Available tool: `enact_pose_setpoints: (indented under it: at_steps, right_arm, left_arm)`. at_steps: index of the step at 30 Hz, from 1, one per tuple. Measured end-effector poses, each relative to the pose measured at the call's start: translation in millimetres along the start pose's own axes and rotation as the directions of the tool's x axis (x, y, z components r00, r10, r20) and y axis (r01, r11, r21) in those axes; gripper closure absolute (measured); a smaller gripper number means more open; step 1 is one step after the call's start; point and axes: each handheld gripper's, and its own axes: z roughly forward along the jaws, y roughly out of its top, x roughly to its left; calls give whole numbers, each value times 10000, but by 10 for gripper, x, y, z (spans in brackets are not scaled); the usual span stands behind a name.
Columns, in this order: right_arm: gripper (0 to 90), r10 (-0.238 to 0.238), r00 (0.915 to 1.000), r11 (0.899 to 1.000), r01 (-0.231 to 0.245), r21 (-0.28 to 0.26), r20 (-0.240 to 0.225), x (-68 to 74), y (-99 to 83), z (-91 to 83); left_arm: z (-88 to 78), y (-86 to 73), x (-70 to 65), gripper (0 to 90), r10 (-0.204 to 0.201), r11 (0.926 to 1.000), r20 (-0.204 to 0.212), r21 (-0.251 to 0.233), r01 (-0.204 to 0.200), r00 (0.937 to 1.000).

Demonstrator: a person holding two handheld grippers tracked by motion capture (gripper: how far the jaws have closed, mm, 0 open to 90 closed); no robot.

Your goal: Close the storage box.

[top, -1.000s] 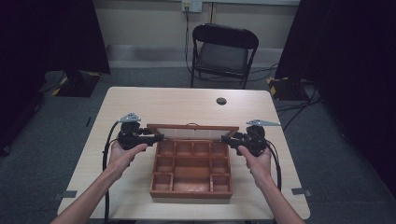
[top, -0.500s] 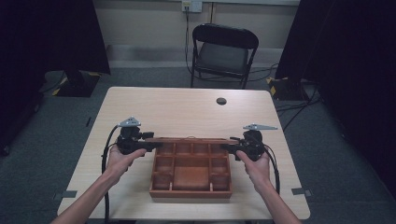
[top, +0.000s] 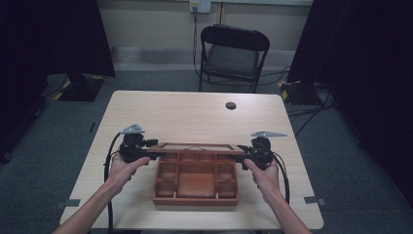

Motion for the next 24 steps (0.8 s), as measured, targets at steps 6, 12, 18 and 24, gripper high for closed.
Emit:
enact_pose_setpoints:
  at_steps: [6,12,18,24]
  right_arm:
    - [355,-119,9998,9996,116,267,134,-30,-14,-44]
    - [384,-161,9988,9988,140,477,457,-100,-64,-70]
    - [381,-329,9880,9990,278,360,1510,-212,-5,-171]
    - [399,58,9866,9994,-2,-342,1633,-295,112,-313]
  left_arm:
    - [-18,10,14,301,-123,9998,-27,-178,122,9999]
    - [-22,5,20,286,-103,9998,-4,-165,103,9999]
    - [-26,11,5,279,-121,9997,-157,-222,118,9998]
    - [-33,14,-7,261,18,10000,-254,-49,-20,9997]
